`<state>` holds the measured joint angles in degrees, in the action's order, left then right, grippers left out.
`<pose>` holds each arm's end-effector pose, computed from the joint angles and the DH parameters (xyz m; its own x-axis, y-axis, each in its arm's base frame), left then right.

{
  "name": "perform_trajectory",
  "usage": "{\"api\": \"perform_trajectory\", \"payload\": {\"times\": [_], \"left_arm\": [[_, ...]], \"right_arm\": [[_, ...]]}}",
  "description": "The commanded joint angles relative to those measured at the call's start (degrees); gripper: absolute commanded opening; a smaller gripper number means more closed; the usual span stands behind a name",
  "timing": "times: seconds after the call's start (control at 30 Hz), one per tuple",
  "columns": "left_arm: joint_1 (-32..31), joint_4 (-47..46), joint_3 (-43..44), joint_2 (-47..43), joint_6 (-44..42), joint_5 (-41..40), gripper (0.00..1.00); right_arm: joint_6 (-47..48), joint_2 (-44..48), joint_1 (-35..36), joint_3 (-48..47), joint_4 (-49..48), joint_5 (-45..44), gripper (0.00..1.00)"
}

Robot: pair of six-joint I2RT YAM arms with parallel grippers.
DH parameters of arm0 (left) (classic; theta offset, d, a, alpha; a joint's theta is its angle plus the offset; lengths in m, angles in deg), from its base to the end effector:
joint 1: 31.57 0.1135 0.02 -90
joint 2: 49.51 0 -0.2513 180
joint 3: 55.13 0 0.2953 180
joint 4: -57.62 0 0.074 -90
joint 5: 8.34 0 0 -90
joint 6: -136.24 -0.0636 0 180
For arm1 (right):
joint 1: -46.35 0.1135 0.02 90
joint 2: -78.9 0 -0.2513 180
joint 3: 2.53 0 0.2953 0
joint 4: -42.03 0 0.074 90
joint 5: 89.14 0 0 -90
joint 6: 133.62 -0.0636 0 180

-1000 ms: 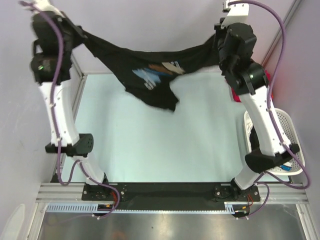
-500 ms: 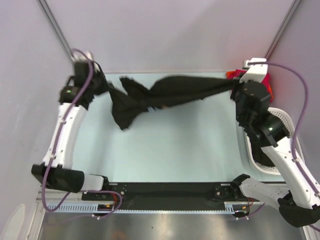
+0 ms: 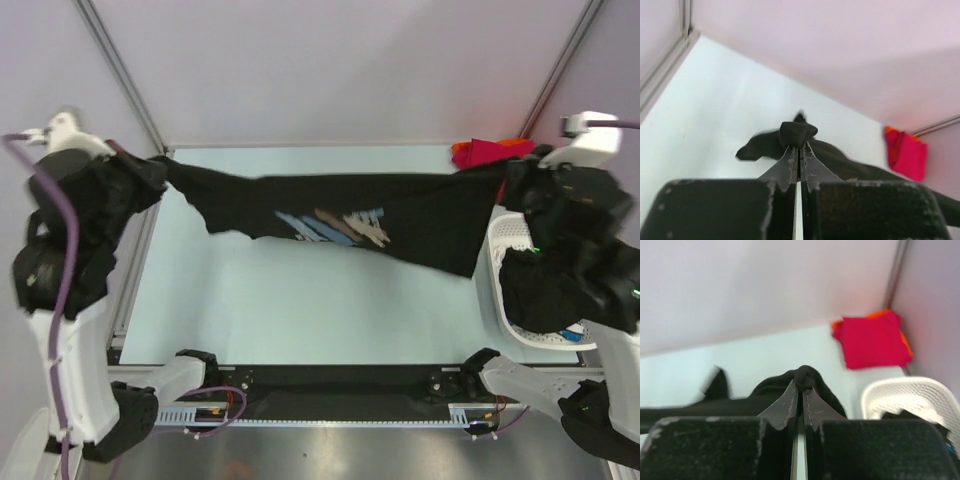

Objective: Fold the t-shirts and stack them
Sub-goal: Flatten out the tshirt

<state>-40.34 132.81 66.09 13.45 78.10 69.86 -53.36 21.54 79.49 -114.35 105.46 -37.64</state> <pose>0.1912 -0.0163 0.5488 -0.2212 -0.4887 -0.8440 -0.1894 0.8704 -0.4544 0.1710 0.0644 0.5461 -0.1139 0.0837 -0.9900 0.1079 0.9916 0.0714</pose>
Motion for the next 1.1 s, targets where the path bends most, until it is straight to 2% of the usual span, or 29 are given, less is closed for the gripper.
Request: {"api": "perform_trajectory", "payload": {"times": [0.0,0.23,0.37,0.4,0.5,0.63,0.67,0.77,0.83,0.9,0.93,0.97,1.0,1.03,1.07], "left_arm": [[-0.19,6.85,4.86,-1.25,-1.8,-0.95,0.0],[-0.1,11.5,2.92,-9.95,-3.55,0.54,0.0],[-0.1,12.21,4.15,-12.68,-4.52,2.73,0.0],[-0.1,12.21,4.24,-12.95,-4.61,3.17,0.0],[-0.1,12.3,3.98,-12.69,-5.13,3.27,0.0],[-0.1,10.82,-1.11,-9.79,-7.94,1.69,0.0],[-0.28,9.07,-4.78,-8.57,-8.21,1.08,0.0],[-0.19,0.46,-9.19,-3.93,-8.47,-0.24,0.0],[-0.19,-5.59,-9.12,1.0,-10.14,-0.51,0.0],[-0.19,-7.12,-2.12,11.97,-11.11,0.09,0.0],[-0.19,-7.56,2.17,16.36,-11.29,0.89,0.0],[-0.19,-7.48,12.14,25.02,-10.94,1.5,0.0],[-0.1,-7.56,18.41,29.46,-10.59,3.51,0.0],[-0.1,-6.78,25.26,34.03,-10.06,3.79,0.0],[0.16,-7.03,37.86,41.9,-9.54,4.75,0.0]], "right_arm": [[-2.12,-0.12,0.6,-8.79,9.1,1.76,0.0],[-6.26,6.38,-1.15,-9.15,19.83,6.67,0.0],[-0.47,9.1,-10.97,-9.51,21.86,15.28,0.0],[0.5,9.46,-15.26,-9.33,21.69,18.6,0.0],[2.53,10.08,-21.44,-7.76,21.16,23.98,0.0],[0.86,11.13,-22.25,0.84,17.92,21.63,0.0],[0.69,11.48,-22.33,5.91,13.82,20.67,0.0],[1.91,9.83,-22.25,12.98,2.32,18.91,0.0],[2.61,4.3,-22.25,17.12,-4.03,17.23,0.0],[4.27,-1.23,-22.07,17.3,-13.53,16.62,0.0],[4.98,-7.44,-21.81,16.17,-15.91,16.18,0.0],[5.95,-11.33,-21.11,14.33,-20.54,15.48,0.0],[7.09,-14.93,-20.84,12.05,-22.07,14.52,0.0],[8.75,-21.76,-20.67,5.33,-23.3,14.25,0.0],[9.55,-24.96,-20.49,1.52,-24.97,14.42,0.0]]}}
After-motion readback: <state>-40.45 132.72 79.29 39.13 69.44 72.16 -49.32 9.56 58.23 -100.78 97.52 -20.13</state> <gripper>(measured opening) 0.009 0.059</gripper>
